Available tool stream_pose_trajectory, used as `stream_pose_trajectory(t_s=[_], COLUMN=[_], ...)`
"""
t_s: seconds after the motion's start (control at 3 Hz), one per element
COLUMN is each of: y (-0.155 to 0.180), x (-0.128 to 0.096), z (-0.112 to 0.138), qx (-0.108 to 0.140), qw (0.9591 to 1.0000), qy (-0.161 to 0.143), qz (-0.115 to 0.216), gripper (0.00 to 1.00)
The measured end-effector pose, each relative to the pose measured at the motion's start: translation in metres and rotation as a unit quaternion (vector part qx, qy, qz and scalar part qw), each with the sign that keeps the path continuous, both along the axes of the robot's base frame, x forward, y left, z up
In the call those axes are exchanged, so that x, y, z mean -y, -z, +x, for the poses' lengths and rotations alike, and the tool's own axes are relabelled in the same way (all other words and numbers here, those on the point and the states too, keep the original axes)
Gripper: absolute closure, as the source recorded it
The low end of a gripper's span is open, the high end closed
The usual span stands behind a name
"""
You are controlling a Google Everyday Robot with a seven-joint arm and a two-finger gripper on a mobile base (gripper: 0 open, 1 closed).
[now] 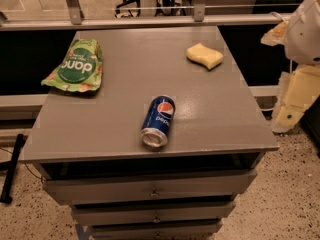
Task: Pick pepsi can
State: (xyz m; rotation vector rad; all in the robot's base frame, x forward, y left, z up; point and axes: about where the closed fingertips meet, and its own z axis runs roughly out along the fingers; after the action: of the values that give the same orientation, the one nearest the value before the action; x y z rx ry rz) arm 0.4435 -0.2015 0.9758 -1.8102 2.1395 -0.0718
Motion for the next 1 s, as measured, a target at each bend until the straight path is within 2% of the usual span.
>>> stream_pose_trajectory(t_s=[0.33,0.67,1.0], y=[0.016,0.040,0.063], x=[-0.056,-0.130,-0.195], z=[0.013,0.013,-0.008], qx=[0.000,-0.005,-0.014], qw=[0.9933,0.9637,0.9108], qy=[-0.113,-0.261,-0.406], qz=[0.024,0.055,0.076], gripper=[0.00,0.00,0.00])
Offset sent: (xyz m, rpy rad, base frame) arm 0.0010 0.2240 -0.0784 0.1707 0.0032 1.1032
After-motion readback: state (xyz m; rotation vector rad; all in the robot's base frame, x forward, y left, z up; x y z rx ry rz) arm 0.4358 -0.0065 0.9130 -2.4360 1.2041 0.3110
